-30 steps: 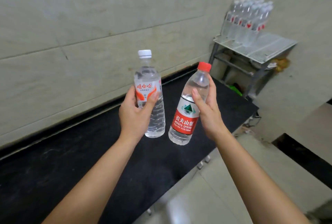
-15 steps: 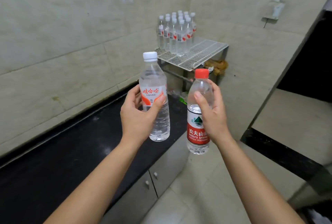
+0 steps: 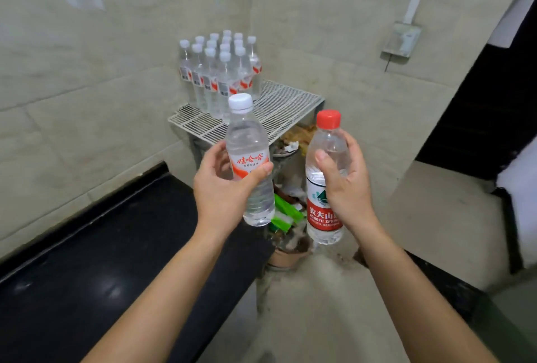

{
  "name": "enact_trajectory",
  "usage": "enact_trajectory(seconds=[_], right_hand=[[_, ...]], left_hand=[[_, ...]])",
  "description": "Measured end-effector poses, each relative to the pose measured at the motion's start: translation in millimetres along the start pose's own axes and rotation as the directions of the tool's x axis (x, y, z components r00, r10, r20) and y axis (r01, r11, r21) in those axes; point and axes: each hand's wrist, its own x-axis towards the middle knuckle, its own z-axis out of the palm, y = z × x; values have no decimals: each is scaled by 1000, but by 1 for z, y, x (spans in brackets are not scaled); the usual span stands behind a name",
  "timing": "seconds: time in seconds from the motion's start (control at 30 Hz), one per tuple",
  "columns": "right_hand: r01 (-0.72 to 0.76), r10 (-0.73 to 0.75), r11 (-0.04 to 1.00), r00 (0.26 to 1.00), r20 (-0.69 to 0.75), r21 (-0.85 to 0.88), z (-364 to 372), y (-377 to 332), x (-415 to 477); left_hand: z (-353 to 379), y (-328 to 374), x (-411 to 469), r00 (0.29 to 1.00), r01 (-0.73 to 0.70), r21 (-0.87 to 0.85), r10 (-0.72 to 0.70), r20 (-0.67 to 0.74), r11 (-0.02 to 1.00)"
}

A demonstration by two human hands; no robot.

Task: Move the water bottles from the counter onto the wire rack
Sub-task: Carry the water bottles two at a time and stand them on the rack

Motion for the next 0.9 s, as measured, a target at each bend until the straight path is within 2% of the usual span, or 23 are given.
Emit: enact_trajectory(seconds=[0.27,0.43,0.6,0.8,0.9], right_hand=[[6,-12,999,991,-137,-50,-16,23,168],[1,-9,998,992,-123,-60,-10,54,245],[44,-46,997,999,-27,-65,11,100,320],[92,-98,995,979,176,42,43,166,429],[70,-103,991,939,327,111,60,199,480]], left_hand=[[95,-13,156,989,-91,99,78,129,991],[130,-36,215,993,-69,108,58,104,992],[166,-66,259,999,-36,94,38,-10,995],[214,-116,313,989,-12,264,50,-136,964],[242,-138,338,974,63,298,7,-228,953]])
